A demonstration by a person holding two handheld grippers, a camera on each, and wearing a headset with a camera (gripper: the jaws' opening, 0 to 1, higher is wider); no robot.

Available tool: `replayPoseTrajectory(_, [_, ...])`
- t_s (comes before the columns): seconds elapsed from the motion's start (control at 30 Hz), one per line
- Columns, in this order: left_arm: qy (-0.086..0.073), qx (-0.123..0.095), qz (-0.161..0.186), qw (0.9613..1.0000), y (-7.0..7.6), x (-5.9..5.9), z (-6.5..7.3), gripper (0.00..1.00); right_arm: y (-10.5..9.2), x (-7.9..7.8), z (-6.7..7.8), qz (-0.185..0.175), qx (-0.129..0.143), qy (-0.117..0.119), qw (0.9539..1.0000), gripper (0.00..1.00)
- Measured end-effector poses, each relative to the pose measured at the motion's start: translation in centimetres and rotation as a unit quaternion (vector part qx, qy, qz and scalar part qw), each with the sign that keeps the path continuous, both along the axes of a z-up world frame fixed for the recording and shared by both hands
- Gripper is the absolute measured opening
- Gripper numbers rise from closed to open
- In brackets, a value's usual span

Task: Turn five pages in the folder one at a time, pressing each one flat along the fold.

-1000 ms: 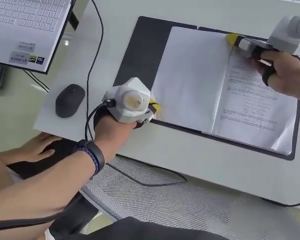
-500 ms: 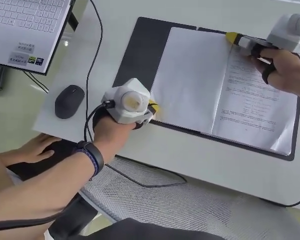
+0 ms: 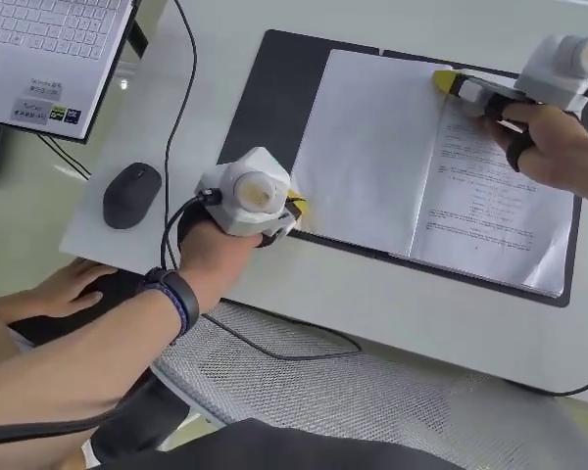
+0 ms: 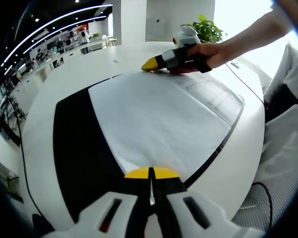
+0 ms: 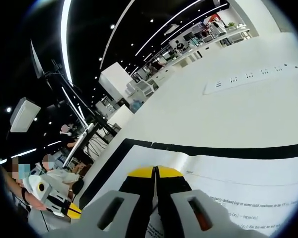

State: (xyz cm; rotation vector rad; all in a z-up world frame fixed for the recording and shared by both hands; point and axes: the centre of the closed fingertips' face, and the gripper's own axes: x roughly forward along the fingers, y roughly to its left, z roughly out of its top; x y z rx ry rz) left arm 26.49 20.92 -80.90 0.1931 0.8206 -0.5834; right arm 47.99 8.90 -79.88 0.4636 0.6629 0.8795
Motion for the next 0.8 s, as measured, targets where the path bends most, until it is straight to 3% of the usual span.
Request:
replayPoseTrajectory(0.37, [-0.001,0.002,-0.004,1.0,0.0,0.0,0.0,0.0,0.3,-5.7,0.3,0.058,0.006,-0.007,0.9983,0.0])
replayPoseTrajectory(0.57, [-0.001,0.003,-0.007,1.0,0.1,0.0,0.0,0.0,0.4,-7.1,0.3,0.081,0.009,-0.011,0.9966,0.0])
replayPoseTrajectory(0.8, [-0.003,0.004,-0.008,1.0,0.1,0.0,0.0,0.0,0.9,-11.0,1.1,0.106,0.012,-0.012,0.9942,0.0])
